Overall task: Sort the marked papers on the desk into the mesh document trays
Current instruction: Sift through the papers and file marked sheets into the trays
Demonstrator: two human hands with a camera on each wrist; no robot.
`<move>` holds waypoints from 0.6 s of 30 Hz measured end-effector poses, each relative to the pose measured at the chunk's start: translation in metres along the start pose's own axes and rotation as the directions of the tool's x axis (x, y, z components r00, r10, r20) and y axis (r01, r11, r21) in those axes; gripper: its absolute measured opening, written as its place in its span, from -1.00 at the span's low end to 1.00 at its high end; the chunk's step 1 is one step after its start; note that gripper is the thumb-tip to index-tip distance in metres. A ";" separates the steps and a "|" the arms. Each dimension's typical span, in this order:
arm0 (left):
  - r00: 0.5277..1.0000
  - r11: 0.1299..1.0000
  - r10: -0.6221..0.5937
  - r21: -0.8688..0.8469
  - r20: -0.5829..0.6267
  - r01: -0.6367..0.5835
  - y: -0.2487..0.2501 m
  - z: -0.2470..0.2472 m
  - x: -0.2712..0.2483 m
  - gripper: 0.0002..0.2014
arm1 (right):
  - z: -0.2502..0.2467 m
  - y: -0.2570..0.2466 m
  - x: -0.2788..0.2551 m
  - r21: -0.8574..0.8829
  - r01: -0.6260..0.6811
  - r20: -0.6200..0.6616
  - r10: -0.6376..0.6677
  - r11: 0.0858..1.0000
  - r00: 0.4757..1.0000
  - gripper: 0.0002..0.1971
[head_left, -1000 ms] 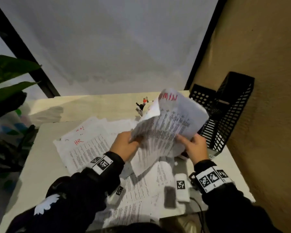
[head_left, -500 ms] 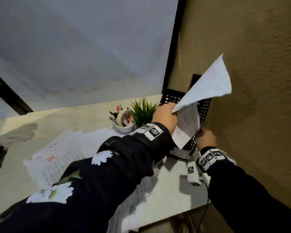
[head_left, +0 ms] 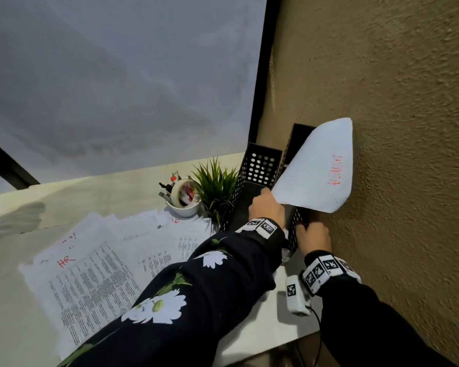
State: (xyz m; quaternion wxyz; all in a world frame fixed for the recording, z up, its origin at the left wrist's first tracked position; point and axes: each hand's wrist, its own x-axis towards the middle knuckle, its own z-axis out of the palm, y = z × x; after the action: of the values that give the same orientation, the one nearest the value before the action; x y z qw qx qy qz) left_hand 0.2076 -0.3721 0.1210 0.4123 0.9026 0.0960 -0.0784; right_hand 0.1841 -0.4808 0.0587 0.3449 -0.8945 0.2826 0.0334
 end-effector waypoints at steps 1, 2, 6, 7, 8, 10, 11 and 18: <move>1.000 0.999 -0.013 -0.041 -0.008 0.012 -0.002 0.001 -0.003 -0.74 | 0.001 0.001 0.000 -0.002 0.009 -0.003 -0.009 1.000 1.000 -0.66; 1.000 0.998 -0.013 -0.064 -0.009 0.013 -0.004 0.003 -0.006 -0.70 | 0.002 0.001 0.001 -0.004 0.022 -0.006 -0.022 1.000 1.000 -0.67; 0.995 0.995 0.090 0.047 -0.041 -0.088 -0.009 0.009 -0.022 -0.53 | 0.005 0.002 0.002 0.012 0.075 -0.025 -0.075 0.997 0.997 -0.71; 0.995 0.992 0.099 0.081 -0.024 -0.096 -0.008 0.010 -0.022 -0.56 | 0.005 0.002 0.002 0.021 0.074 -0.031 -0.074 0.997 0.997 -0.71; 0.996 0.992 0.088 0.091 -0.002 -0.087 -0.006 0.012 -0.020 -0.60 | 0.004 0.002 0.001 0.024 0.072 -0.031 -0.072 0.997 0.997 -0.71; 0.999 0.999 0.038 0.036 0.015 -0.039 -0.002 0.014 -0.013 -0.65 | 0.004 0.002 0.001 0.033 0.076 -0.026 -0.075 0.997 0.997 -0.71; 1.000 1.000 0.014 -0.002 0.007 -0.014 -0.001 0.015 -0.010 -0.67 | 0.005 0.002 0.001 0.039 0.081 -0.023 -0.080 0.996 0.997 -0.71; 0.991 1.000 -0.022 0.010 0.129 0.020 -0.021 0.005 -0.020 -0.46 | -0.004 0.004 -0.002 0.045 0.133 -0.003 -0.133 0.990 0.991 -0.64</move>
State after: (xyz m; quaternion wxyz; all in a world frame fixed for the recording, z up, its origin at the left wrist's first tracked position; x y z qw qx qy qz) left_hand 0.1832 -0.3640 0.1066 0.4127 0.8964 0.0783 -0.1414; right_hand 0.1793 -0.4848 0.0598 0.3664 -0.9033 0.2232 0.0039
